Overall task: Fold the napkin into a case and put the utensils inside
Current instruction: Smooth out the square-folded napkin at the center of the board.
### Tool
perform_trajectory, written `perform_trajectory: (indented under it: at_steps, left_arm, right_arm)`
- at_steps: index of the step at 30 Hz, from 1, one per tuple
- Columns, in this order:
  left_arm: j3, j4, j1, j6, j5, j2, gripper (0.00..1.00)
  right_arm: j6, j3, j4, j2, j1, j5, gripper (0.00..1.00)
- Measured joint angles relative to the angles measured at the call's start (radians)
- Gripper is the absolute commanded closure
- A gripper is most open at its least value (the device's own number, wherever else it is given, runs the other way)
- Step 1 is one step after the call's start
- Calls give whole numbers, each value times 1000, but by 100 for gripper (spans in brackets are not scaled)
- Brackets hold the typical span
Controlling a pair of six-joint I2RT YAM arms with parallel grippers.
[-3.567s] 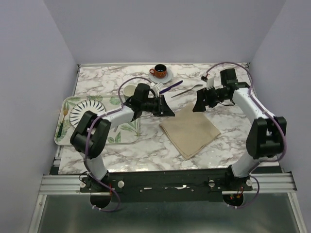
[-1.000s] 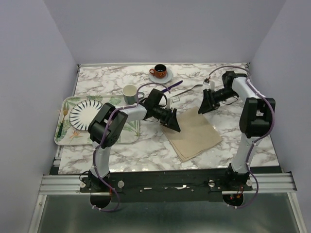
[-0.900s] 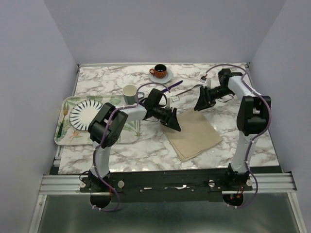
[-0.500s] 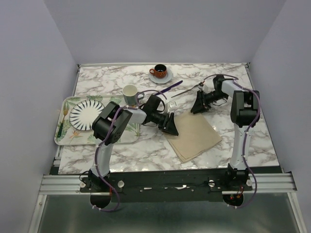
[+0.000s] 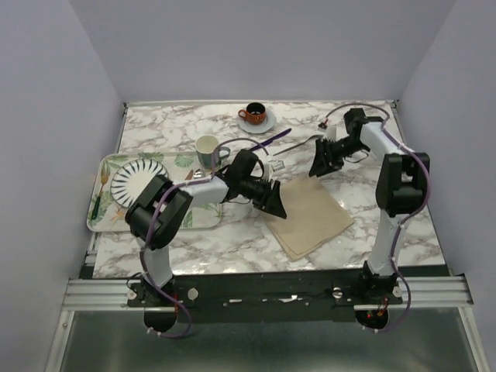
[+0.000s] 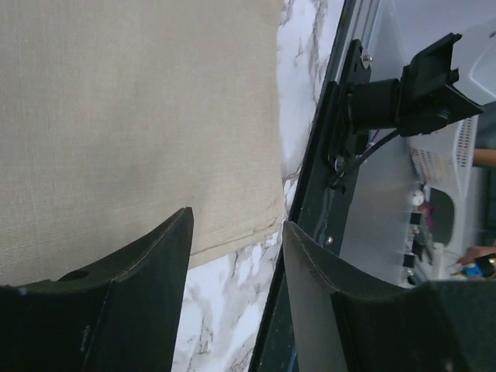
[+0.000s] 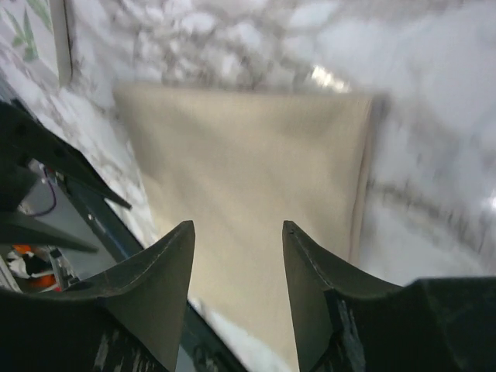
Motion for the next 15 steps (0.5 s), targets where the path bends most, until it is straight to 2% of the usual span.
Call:
perform_trajectory:
  at_steps: [3, 6, 11, 15]
  left_arm:
    - [44, -97, -21, 89, -70, -93, 44]
    - [97, -188, -27, 194, -141, -120, 44]
    - [171, -372, -30, 399, -272, -103, 46]
    - [241, -472, -57, 532, -368, -59, 51]
  right_arm:
    - [-54, -96, -50, -147, -24, 45, 43]
    - [-107, -198, -71, -242, -72, 97, 50]
    - [-161, -386, -83, -275, -108, 187, 57]
    - [-185, -457, -72, -275, -101, 246, 66]
